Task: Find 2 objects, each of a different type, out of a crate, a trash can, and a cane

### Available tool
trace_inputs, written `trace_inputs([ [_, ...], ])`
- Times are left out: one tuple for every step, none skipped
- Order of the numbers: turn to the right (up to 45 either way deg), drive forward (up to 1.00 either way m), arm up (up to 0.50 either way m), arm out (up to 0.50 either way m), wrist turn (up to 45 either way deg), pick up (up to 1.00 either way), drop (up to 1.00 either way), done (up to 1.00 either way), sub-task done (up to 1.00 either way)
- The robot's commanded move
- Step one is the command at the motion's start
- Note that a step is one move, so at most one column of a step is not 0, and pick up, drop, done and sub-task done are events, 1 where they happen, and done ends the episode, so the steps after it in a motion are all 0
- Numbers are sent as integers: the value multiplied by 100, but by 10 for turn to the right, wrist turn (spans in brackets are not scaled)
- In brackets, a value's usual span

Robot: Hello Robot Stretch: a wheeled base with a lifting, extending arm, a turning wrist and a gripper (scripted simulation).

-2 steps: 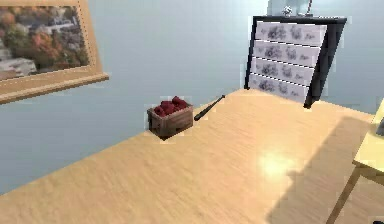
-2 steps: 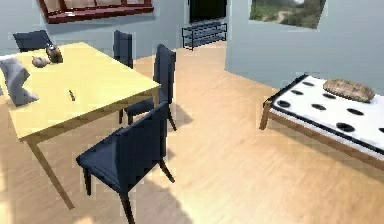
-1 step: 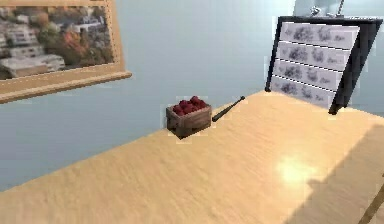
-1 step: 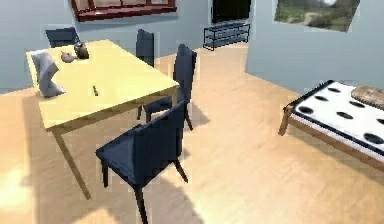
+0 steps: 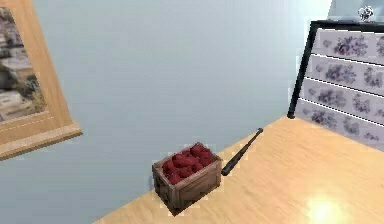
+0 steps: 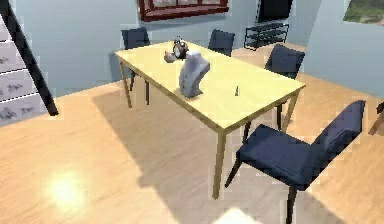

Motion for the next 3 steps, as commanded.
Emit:
trace_inputs([
  [-60,0,0,0,0,0,0,0,0],
  [0,20,0,0,0,0,0,0,0],
  [0,0,0,0,0,0,0,100,0],
])
